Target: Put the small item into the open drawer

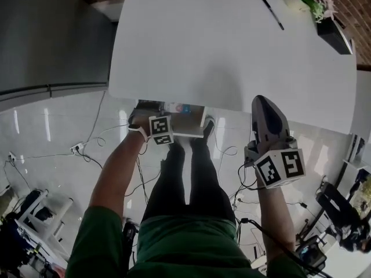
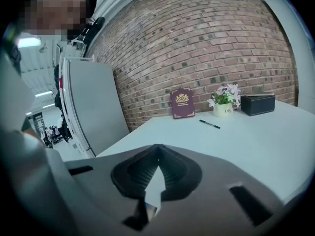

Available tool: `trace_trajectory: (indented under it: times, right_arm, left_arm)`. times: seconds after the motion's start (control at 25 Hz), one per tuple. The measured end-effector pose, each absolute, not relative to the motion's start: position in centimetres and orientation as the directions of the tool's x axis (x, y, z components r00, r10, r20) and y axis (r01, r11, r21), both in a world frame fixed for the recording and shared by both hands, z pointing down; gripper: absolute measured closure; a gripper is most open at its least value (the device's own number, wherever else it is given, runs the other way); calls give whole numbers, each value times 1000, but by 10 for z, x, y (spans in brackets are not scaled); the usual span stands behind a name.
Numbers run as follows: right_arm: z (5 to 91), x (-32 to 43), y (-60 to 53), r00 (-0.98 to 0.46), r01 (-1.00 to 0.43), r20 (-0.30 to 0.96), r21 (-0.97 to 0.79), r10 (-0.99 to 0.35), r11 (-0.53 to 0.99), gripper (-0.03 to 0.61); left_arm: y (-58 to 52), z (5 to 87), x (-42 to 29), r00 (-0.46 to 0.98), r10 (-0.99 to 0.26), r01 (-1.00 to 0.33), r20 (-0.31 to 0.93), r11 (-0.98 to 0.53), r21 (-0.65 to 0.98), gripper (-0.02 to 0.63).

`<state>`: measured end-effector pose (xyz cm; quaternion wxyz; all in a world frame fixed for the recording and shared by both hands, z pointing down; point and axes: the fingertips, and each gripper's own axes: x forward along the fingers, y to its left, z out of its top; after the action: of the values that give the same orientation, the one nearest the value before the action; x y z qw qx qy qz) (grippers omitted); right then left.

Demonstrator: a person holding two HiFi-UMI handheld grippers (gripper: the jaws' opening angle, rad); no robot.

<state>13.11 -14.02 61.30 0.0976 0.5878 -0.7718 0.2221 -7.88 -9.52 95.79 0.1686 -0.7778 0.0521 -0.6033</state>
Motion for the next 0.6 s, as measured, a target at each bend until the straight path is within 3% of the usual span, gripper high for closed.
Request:
trace_trajectory:
  times: [0.6]
  right_arm:
    - [631, 136, -142, -286, -955, 419, -203, -862, 218, 575]
  left_arm:
    - [-109, 1018, -72, 196, -272, 172, 942, -936, -306, 241]
